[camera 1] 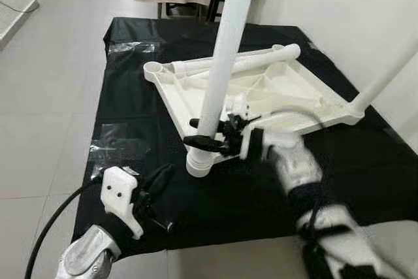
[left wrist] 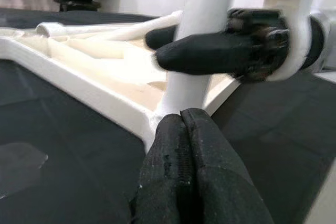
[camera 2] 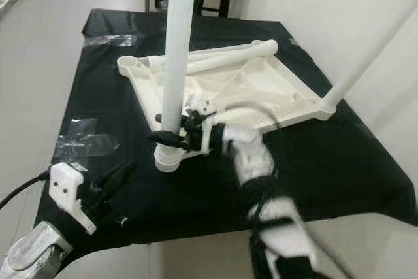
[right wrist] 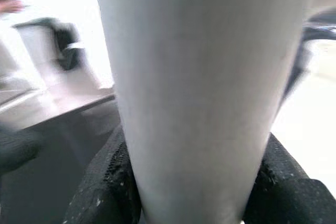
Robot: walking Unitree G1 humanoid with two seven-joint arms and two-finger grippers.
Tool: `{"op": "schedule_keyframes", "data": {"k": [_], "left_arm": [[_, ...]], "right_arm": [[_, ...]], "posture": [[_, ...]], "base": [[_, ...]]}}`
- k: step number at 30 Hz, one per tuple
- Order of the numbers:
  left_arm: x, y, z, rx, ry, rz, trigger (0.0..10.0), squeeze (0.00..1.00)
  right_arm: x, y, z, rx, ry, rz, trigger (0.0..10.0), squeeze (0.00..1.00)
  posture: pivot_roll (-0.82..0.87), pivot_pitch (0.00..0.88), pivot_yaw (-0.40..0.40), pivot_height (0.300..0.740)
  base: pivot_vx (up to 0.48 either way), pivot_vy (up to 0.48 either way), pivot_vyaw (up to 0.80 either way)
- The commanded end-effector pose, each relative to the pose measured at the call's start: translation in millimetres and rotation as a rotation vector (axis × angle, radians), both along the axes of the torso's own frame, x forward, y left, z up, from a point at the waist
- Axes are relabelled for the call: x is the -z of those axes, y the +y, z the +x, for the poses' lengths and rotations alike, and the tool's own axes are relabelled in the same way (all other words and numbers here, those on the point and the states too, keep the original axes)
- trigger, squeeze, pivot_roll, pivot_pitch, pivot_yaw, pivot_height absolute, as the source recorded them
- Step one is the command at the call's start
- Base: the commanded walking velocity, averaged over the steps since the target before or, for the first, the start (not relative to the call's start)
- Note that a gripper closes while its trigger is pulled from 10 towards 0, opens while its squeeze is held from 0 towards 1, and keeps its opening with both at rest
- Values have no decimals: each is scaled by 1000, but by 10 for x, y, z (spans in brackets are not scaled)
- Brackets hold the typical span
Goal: Building children table
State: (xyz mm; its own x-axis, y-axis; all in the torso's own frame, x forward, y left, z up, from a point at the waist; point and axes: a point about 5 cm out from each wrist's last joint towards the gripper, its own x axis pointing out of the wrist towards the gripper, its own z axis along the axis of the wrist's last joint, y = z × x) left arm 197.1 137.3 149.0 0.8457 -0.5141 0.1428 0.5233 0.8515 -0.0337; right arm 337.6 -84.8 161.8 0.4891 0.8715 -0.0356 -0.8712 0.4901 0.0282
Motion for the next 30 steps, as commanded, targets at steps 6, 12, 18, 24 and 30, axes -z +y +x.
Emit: {"op": "schedule_keyframes", "data": {"k": [6,12,18,24,30], "left_arm": [[-18,14,-29,12,9,-9,10000,0],[-14,9,-25,12,11,-8,10000,0],[-13,13,-19,7,10,-7,10000,0],[-8,10,-6,9,10,-7,10000,0],[-7,0,-8,9,11,-9,10000,0]], "right_arm": [[302,70,-326,508,19,-77,0,0],[225,118,-206,505,-1,-70,10000,0],[170,178,-162,443,5,-44,10000,1000],[-110,301,-96,84,-32,36,10000,1000],[-241,364,-6,-262,-62,18,10000,0]], "posture": [[109,119,-114,740],[121,114,-119,740],[123,111,-118,740],[120,99,-115,740],[139,103,-114,740]], "base": [[0,0,0],[0,0,0],[0,0,0],[0,0,0],[0,0,0]]}}
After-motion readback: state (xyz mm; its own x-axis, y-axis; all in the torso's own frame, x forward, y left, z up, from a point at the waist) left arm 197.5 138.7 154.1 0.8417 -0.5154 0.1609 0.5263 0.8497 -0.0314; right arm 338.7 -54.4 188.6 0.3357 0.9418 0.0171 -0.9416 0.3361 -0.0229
